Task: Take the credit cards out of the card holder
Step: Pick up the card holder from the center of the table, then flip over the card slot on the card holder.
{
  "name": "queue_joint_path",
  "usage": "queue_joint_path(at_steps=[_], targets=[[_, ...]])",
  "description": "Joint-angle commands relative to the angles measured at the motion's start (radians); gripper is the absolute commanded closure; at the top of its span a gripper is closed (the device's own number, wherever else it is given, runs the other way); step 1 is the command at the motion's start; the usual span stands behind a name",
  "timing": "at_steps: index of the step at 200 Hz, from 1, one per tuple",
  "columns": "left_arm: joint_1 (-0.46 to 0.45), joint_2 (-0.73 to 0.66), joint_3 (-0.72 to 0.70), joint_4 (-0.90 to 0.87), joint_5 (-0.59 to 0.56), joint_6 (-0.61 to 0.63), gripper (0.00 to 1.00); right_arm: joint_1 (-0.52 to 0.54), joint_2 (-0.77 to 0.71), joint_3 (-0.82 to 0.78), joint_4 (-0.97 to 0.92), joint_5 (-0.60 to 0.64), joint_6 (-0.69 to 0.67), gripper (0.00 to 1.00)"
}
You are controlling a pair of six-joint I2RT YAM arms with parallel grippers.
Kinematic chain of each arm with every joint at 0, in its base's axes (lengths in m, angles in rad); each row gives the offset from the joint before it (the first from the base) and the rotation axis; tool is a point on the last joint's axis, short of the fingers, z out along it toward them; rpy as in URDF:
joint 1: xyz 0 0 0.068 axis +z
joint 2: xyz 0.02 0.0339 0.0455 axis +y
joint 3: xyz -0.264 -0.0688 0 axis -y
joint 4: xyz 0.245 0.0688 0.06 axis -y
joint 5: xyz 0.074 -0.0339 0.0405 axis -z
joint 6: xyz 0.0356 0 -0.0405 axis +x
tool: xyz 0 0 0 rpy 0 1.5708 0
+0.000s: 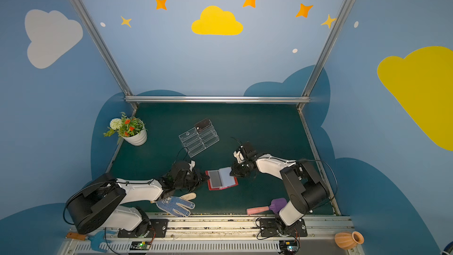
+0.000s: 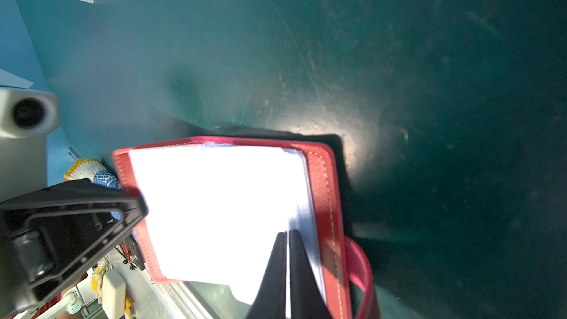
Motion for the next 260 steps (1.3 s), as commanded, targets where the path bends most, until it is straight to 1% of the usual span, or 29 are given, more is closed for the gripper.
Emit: queue_joint_path(at_steps=[1,31,45,61,80,88,95,99,100,101,106,113,121,124,125,127,129,134,144,158,183,229,260], targets=[[-0.007,-0.029,-0.001,0.022,-0.027,0.021,0.93,0.002,0.032,-0.033,-0.039,0.021,0.003,0.92],[-0.012,-0.030,0.009,0.025,-0.024,0.035,0.93,0.003,0.032,-0.032,-0.037,0.015,0.001,0.92],[-0.011,-0.015,0.019,0.024,-0.015,0.041,0.96,0.002,0.029,-0.030,-0.036,0.012,0.001,0.92],[-0.013,-0.002,0.018,0.039,-0.014,0.041,0.96,0.003,0.026,-0.030,-0.035,0.005,0.003,0.91],[-0.014,-0.006,0.014,0.040,-0.019,0.048,0.96,0.002,-0.001,-0.035,-0.023,-0.015,0.007,0.84],[-0.013,-0.013,0.011,0.035,-0.022,0.050,0.96,0.002,-0.031,-0.037,-0.024,-0.015,0.010,0.78],[-0.014,-0.018,0.009,0.030,-0.028,0.052,0.96,0.002,-0.058,-0.037,-0.029,-0.009,0.010,0.68],[-0.013,-0.022,0.008,0.027,-0.031,0.054,0.96,0.002,-0.071,-0.036,-0.035,-0.007,0.011,0.65],[-0.013,-0.022,0.007,0.025,-0.031,0.054,0.96,0.002,-0.078,-0.035,-0.038,-0.006,0.010,0.62],[-0.014,-0.023,0.007,0.024,-0.030,0.055,0.96,0.002,-0.078,-0.035,-0.038,-0.006,0.010,0.62],[-0.015,-0.026,0.005,0.019,-0.033,0.056,0.96,0.002,-0.105,-0.031,-0.046,-0.004,0.009,0.53],[-0.015,-0.025,0.006,0.019,-0.032,0.058,0.96,0.004,-0.130,-0.026,-0.053,-0.004,0.006,0.45],[-0.015,-0.022,0.005,0.024,-0.027,0.062,0.96,0.009,-0.169,-0.020,-0.061,-0.004,0.002,0.33],[-0.015,-0.020,0.005,0.027,-0.025,0.062,0.96,0.010,-0.178,-0.019,-0.064,-0.004,0.001,0.30],[-0.015,-0.018,0.005,0.027,-0.024,0.062,0.96,0.013,-0.187,-0.018,-0.065,-0.003,0.000,0.27],[-0.014,-0.017,0.005,0.029,-0.023,0.062,0.96,0.014,-0.193,-0.017,-0.066,-0.003,0.000,0.26],[-0.016,-0.016,0.006,0.030,-0.022,0.063,0.96,0.019,-0.206,-0.014,-0.069,0.001,-0.002,0.22],[-0.016,-0.013,0.007,0.033,-0.023,0.063,0.96,0.031,-0.227,-0.008,-0.077,0.012,-0.004,0.18],[-0.018,-0.008,0.009,0.038,-0.020,0.066,0.96,0.060,-0.257,0.009,-0.106,0.043,-0.009,0.13],[-0.019,-0.003,0.008,0.047,-0.021,0.065,0.96,0.101,-0.255,0.053,-0.163,0.079,-0.018,0.11],[-0.023,-0.008,0.009,0.045,-0.025,0.070,0.96,0.188,-0.171,0.149,-0.278,0.168,-0.028,0.11],[-0.034,-0.012,0.009,0.043,-0.032,0.082,0.96,0.288,-0.043,0.228,-0.295,0.225,-0.020,0.11],[-0.047,-0.024,0.016,0.021,-0.048,0.096,0.96,0.306,0.005,0.260,-0.314,0.243,-0.022,0.12]])
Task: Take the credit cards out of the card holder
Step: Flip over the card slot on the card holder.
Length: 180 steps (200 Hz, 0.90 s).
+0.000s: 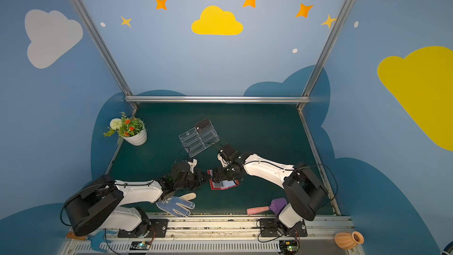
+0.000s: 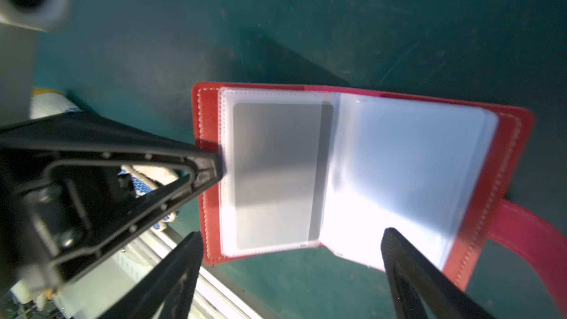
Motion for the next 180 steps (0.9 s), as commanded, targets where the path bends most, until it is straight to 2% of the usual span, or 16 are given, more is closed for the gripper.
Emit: queue_joint_path(at_steps=[1,180], targets=[[-0.009,-0.017,0.014,-0.007,-0.023,0.028,0.96,0.009,0.021,0.038,-0.043,0.038,-0.009,0.12],[-0.019,-0.024,0.018,-0.015,-0.027,0.042,0.96,0.028,0.062,0.051,-0.039,0.019,-0.007,0.13]])
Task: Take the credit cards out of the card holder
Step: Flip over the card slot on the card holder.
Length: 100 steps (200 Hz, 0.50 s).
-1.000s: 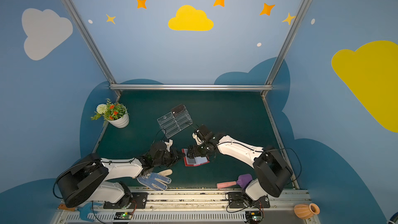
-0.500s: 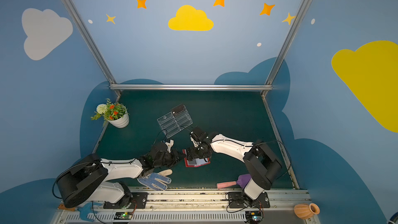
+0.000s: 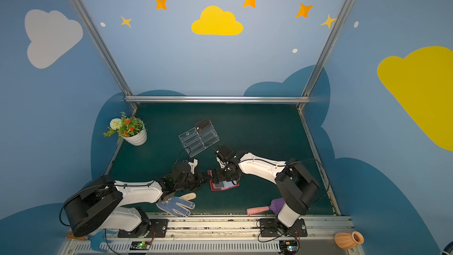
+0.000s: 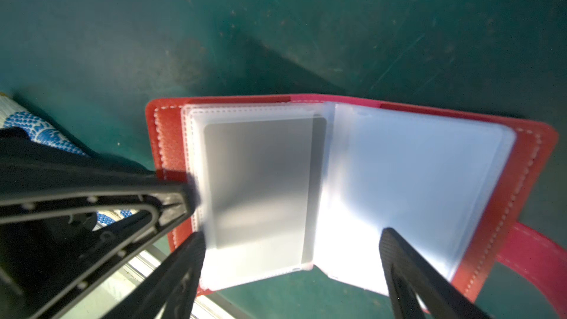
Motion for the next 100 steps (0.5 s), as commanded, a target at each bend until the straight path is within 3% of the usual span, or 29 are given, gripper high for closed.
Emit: queue_joint_path(at_steps=[1,100], targets=[[-0.003,-0.018,0.017,-0.007,-0.008,0.018,0.96,0.009,0.002,0.023,-0.016,-0.006,-0.006,0.13],[-0.007,-0.020,0.013,-0.014,-0.015,0.024,0.96,-0.005,0.026,0.030,-0.064,0.062,-0.006,0.20]])
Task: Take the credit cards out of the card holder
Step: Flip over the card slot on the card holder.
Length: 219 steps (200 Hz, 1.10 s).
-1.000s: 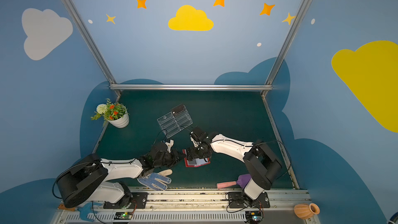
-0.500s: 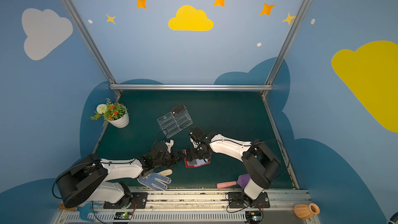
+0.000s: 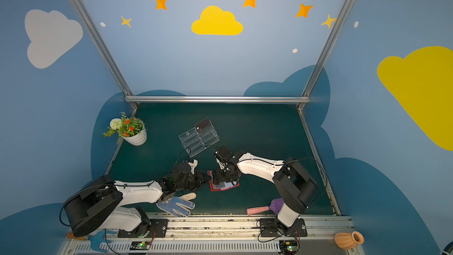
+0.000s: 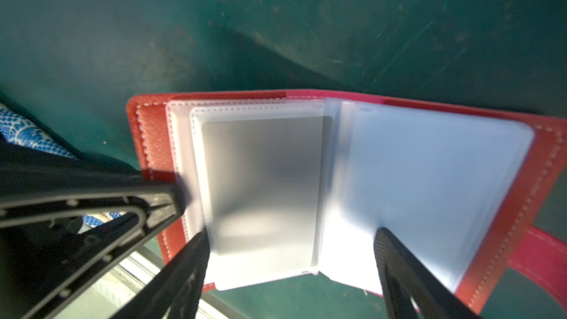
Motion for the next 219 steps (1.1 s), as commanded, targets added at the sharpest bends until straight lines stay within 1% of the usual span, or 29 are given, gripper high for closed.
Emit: queue_joint_path(at_steps=[1,66,161,219], targets=[[-0.005,-0.020,0.013,0.002,-0.009,0.018,0.96,-0.009,0.003,0.024,-0.049,0.042,-0.007,0.20],[-0.004,-0.009,0.016,0.002,-0.007,0.024,0.96,-0.044,-0.027,0.002,-0.062,0.056,-0.010,0.28],[-0.004,0.013,0.025,-0.006,-0.005,0.051,0.96,-0.099,-0.094,-0.043,-0.067,0.056,-0.014,0.32],[0.001,0.015,0.039,-0.061,-0.005,0.092,0.96,-0.144,-0.134,-0.084,-0.045,0.027,-0.016,0.34]])
